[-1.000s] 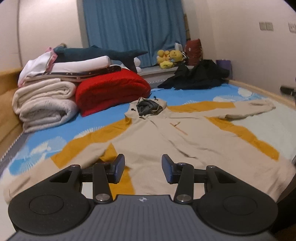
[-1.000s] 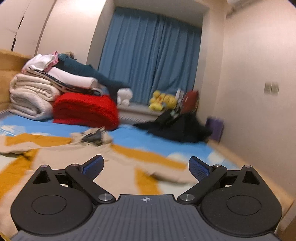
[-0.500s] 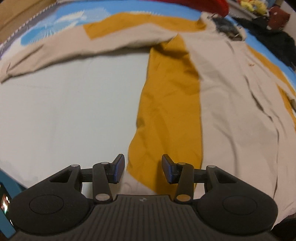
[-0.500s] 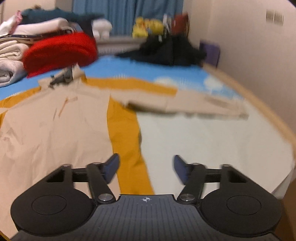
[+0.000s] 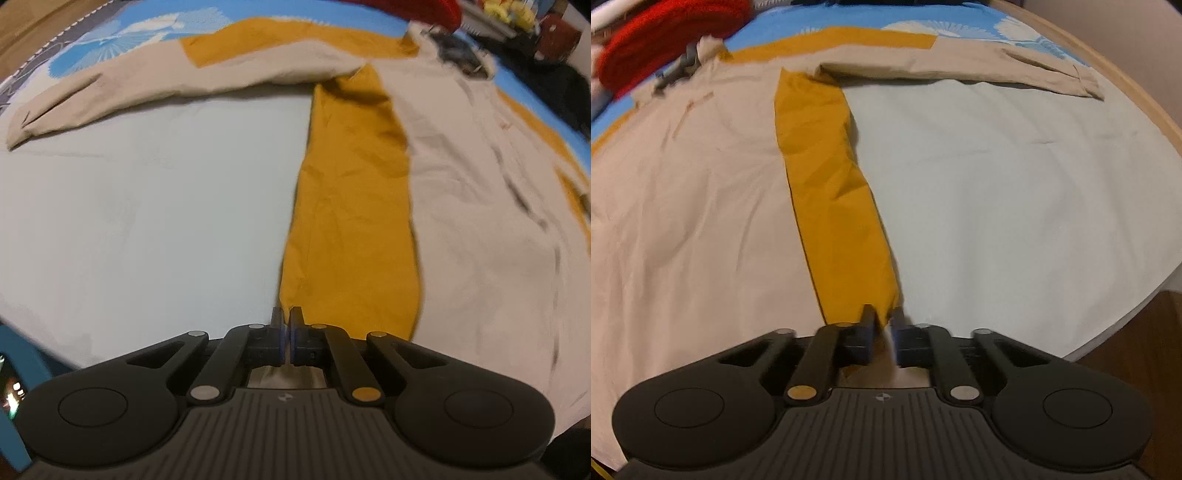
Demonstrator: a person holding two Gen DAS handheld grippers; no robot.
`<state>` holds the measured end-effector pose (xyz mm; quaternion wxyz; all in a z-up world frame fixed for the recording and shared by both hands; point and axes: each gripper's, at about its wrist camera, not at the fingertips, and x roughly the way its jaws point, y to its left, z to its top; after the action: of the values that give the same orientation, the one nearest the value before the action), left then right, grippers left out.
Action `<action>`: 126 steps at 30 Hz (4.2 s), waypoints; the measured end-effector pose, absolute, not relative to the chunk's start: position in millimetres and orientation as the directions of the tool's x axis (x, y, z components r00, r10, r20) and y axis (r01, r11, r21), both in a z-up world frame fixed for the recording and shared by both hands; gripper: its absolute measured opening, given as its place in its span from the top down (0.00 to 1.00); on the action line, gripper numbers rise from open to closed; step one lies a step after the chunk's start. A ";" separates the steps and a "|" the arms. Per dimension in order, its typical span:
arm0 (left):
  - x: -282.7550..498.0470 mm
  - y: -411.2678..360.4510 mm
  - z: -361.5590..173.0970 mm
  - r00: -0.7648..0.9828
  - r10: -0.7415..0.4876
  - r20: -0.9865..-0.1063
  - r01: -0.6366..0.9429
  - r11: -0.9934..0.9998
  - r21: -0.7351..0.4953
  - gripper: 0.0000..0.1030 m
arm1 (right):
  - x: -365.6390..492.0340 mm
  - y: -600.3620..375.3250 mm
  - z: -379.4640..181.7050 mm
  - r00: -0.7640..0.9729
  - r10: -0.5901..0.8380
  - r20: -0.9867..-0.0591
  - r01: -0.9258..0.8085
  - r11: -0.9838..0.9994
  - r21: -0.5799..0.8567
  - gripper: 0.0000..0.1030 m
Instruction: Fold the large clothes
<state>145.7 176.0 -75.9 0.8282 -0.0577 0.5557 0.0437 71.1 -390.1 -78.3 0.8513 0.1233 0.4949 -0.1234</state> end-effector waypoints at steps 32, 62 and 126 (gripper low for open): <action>135.3 109.1 -9.5 0.691 -0.078 -0.719 0.081 0.996 -0.031 0.52 | 39.4 -322.9 32.6 0.908 -0.222 -0.356 0.215 0.975 -0.060 0.82; 280.7 206.9 47.5 0.863 0.076 -0.500 -0.122 0.991 -0.059 0.58 | 52.8 -305.4 71.0 0.946 -0.153 -0.285 0.171 0.985 0.038 0.79; 348.9 64.6 95.8 0.860 -0.249 -0.444 0.076 0.925 -0.371 0.98 | 260.8 -193.4 43.9 0.783 0.249 -0.570 -0.141 0.964 0.227 0.98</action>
<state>348.9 64.6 95.8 0.9488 -0.1732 0.2499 -0.0857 260.8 -193.4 43.9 0.9403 0.0863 0.3125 0.1038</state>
